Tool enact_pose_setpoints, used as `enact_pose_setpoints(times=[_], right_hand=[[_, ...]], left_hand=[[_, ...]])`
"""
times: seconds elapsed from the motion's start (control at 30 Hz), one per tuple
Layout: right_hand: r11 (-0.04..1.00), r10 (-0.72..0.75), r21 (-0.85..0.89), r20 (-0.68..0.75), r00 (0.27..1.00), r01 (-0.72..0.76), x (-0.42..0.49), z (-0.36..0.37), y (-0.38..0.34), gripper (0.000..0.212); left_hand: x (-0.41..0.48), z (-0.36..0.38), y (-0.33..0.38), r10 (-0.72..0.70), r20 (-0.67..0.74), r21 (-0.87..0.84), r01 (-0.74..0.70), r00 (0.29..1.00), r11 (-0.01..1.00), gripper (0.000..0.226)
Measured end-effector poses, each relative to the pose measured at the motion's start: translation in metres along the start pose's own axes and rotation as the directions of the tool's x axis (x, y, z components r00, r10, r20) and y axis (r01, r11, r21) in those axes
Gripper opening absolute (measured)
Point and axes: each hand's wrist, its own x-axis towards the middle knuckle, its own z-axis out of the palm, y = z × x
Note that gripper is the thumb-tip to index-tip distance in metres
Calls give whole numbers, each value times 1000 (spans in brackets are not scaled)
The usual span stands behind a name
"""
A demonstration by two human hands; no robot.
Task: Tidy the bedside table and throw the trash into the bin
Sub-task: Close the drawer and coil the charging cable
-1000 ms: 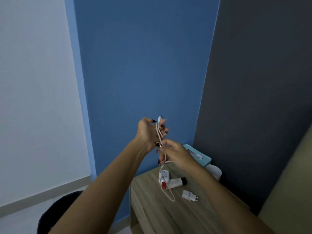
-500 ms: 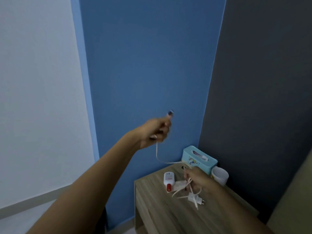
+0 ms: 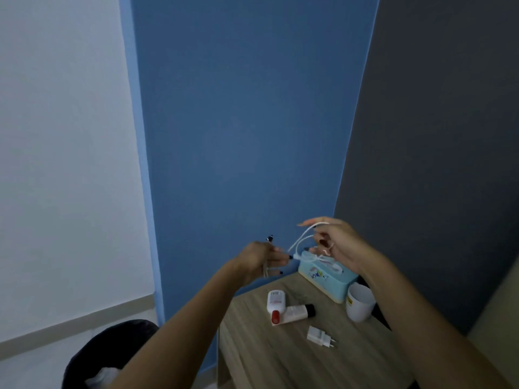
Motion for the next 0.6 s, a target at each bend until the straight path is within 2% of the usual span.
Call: enact_pose_setpoints(times=[0.07,0.13,0.23,0.3,0.37,0.43,0.5,0.57,0.6], right_hand=[[996,-73,-36,84,994,77,-15,6,-3,28],[990,-121,-53,125,985,128,-29,17,-4,26],[950,-253,-164,95,963,265,-40,35,-4,24],[893,-374,-239,79,924,381,-40,42,-2,21],[838,-469,-279,71,880,469,-42,47,1,17],[780,-520,-339,116,846,526,-48,52,9,19],[718,-558,-388,177,811,578,-57,59,19,24],[671,-590,-421,195,783,611,-64,64,28,23],[654,-600,-440,194,776,615,-66,63,34,19]], left_hand=[[7,-1,2,50,-102,-45,-55,993,997,35],[9,2,1,86,-128,9,-86,988,996,28],[10,11,1,206,-112,232,-176,972,957,20],[14,14,-1,312,-71,350,-269,947,897,27],[15,15,-2,398,-20,386,-360,917,849,32],[9,16,1,441,-39,285,-413,897,865,17],[6,15,6,450,-18,21,-450,893,893,17],[7,10,18,315,41,-349,-282,948,894,33],[8,8,23,249,63,-497,-186,967,848,41]])
